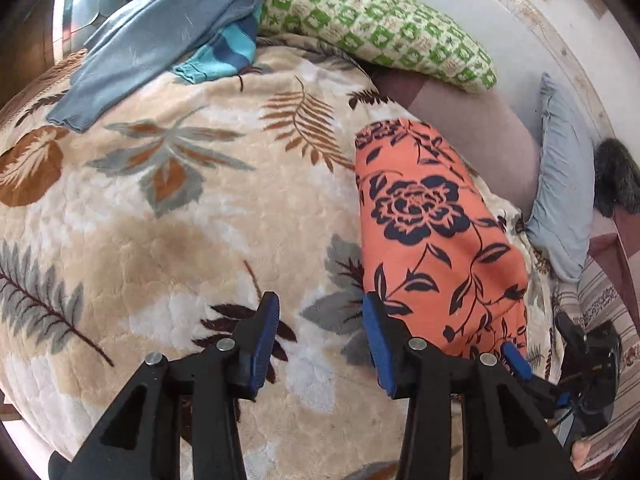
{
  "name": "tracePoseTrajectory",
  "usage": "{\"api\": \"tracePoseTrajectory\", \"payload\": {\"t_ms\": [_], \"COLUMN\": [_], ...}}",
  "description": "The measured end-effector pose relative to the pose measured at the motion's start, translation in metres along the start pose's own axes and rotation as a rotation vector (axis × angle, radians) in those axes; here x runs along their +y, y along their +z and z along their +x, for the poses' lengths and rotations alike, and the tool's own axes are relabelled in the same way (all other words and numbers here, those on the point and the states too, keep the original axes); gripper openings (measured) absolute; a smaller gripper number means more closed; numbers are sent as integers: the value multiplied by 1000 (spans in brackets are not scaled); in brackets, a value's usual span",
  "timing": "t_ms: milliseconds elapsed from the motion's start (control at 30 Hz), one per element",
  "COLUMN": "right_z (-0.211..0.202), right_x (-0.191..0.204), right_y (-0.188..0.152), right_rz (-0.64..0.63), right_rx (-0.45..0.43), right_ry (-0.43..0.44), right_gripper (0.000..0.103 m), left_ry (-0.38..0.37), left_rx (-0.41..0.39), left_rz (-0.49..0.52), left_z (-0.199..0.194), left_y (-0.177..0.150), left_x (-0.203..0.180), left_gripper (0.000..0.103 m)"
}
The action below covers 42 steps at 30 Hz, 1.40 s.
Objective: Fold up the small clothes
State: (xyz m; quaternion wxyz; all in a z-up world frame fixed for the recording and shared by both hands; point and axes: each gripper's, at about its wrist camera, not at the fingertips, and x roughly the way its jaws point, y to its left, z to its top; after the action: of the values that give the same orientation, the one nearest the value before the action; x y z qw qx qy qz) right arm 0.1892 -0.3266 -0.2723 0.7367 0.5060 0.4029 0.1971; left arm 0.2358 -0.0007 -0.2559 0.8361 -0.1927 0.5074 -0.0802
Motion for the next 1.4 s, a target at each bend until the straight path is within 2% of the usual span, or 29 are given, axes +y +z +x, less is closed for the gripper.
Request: {"api": "tracePoseTrajectory", "payload": {"t_ms": [100,167,400,433,467,500,567,700,800,867,1033,1100,1200,1233,1300,1400], "right_z": [23,36,83,85,86,85,77,40,-13,-50,-111,-118,-117,-111,-101,-103], "right_x": [15,19,17,16,17,18,27,53,51,41,-12,-24,-44,-50,-67,-69], "right_y": [3,4,19,21,23,24,22,17,21,22,16,14,8,8,9,16], "right_rz": [-90,-119,-155,-171,-184,-186,-210,-284,-264,-253,-76,-72,-54,-34,12,41], "right_rx": [16,18,-15,-37,-36,-35,-54,-121,-216,-291,-398,-376,-297,-253,-155,-126], "right_ry": [-60,-58,-57,-57,-50,-52,-50,-35,-1,-61,-202,-273,-378,-406,-425,-409], "right_gripper": [78,81,80,65,37,25,19,18,18,18,18,18,18,21,22,26], "left_ry": [-18,-18,-3,-1,0,-3,-1,3,-12,-24,-71,-80,-83,-83,-69,-43], "left_rx": [23,27,74,77,82,86,88,67,53,56,101,114,132,138,137,133], "left_rz": [61,88,142,142,134,120,94,69,89,115,178,215,251,258,279,310], "left_z": [13,19,37,39,40,40,39,28,22,22,35,40,46,46,48,53], "left_y": [-1,2,2,1,0,0,1,4,4,2,-14,-20,-27,-29,-29,-28], "left_x": [-19,-30,-48,-47,-45,-42,-37,-41,-56,-70,-110,-125,-142,-145,-151,-158], "left_gripper": [44,44,44,44,44,44,44,44,44,44,44,44,44,44,44,47]}}
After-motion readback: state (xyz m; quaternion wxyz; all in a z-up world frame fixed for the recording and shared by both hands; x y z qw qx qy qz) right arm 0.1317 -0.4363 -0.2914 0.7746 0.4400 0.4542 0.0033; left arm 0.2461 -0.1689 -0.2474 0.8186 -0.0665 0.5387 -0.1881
